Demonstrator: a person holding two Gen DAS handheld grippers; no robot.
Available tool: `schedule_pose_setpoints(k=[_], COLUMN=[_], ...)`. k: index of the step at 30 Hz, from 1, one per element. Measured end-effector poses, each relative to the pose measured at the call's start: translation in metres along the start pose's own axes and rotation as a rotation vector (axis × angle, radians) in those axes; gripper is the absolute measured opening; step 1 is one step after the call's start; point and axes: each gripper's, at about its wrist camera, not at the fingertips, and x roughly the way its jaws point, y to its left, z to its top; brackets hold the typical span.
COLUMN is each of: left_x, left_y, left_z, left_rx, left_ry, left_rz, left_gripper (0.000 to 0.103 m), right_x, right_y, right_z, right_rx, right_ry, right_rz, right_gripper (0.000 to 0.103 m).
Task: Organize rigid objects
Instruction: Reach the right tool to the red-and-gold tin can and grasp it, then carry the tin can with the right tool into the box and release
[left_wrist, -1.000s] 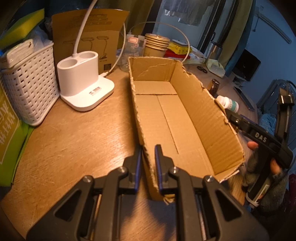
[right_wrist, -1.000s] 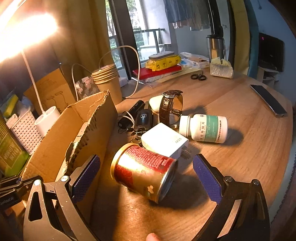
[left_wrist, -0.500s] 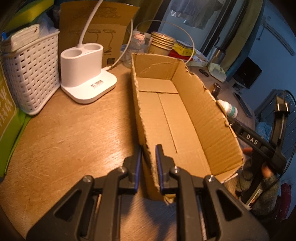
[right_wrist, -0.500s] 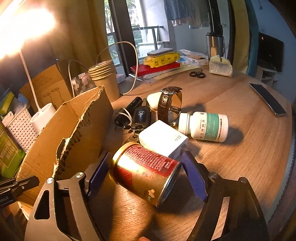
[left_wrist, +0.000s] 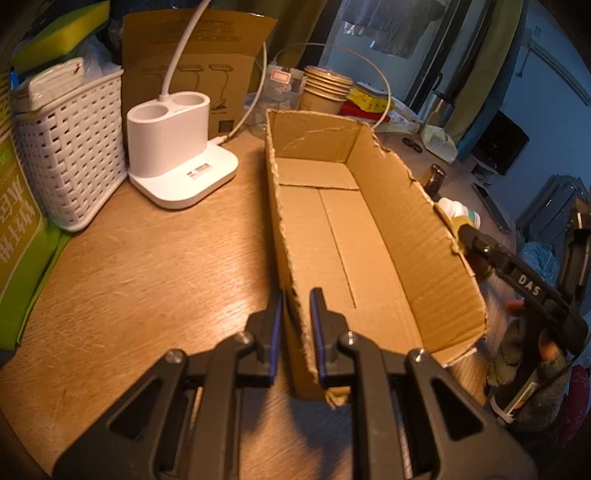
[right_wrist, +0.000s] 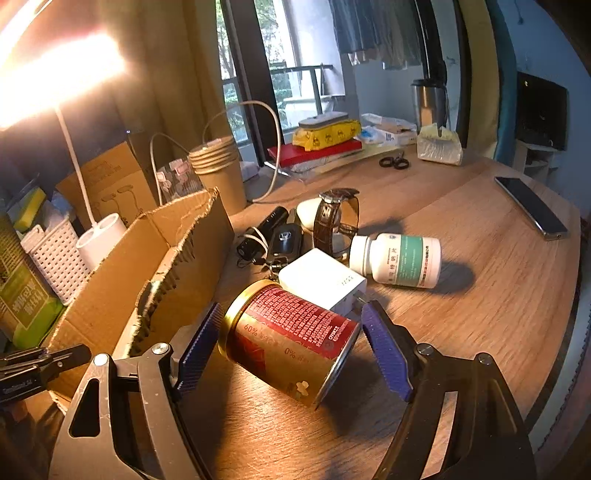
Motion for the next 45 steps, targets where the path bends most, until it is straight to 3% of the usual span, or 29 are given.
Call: schedule_pose_setpoints(k=[8,17,32,45], left_x=[0.000,-0.001,-0.001,-0.001], left_y=[-0.002,-0.003,-0.003,-0.003], left_z=[-0.001,-0.003,-0.003,-0.003], left_rx=[0.009,0.014,0.015,0.016], left_ry=[-0.009,-0.013,-0.014,-0.015], left_rz=[0.016,0.022,0.022,0.024], left_gripper=[0.016,0.016,0.016,0.015], right_x=[-0.037,-0.066,-0.057,-0.032], right_y=[0.013,0.057,0.102,0.112], right_z=[0.012,0.017,0.003,-0.010], right_rx=[-0.021,-0.122,-0.211,-0.236], right_ry=[-0.088,-0.141,-0.083,0.007], right_rz=[0.076,0.191,0.298,0.307], right_gripper=[0.080,0.080,0.080,0.080])
